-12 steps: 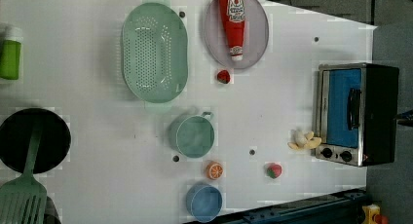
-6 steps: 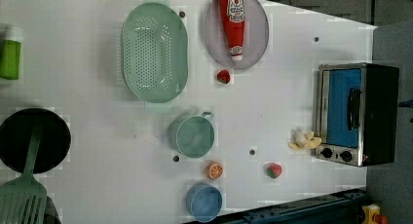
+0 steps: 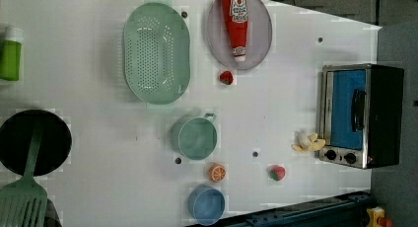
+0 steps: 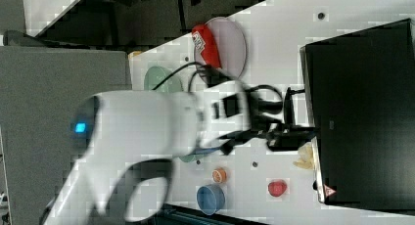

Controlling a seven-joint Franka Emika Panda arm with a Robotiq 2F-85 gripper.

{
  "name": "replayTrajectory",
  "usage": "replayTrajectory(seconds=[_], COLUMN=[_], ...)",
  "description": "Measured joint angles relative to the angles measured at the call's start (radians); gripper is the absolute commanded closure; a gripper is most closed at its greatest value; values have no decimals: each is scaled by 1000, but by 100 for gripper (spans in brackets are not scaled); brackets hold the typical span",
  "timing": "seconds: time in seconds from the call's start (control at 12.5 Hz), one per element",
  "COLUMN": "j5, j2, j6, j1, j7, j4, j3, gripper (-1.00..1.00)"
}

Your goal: Pick banana from table and place on oven.

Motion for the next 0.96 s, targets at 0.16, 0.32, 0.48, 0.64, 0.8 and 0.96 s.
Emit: replayTrajectory(seconds=[0.16, 0.32, 0.48, 0.64, 0.8, 0.96], j5=[-30, -29, -74, -71, -58, -9], j2=[-75, -166, -272, -327, -339, -314], j6=[-155, -296, -410, -458, -453, -462], j1=[0, 6, 23, 39, 44, 54], j7=[23, 122, 281, 471, 645, 786], j4=[57, 114, 140, 167, 176, 172], j3=[35, 93, 186, 283, 389, 470], gripper=[-100, -100, -100, -100, -100, -100])
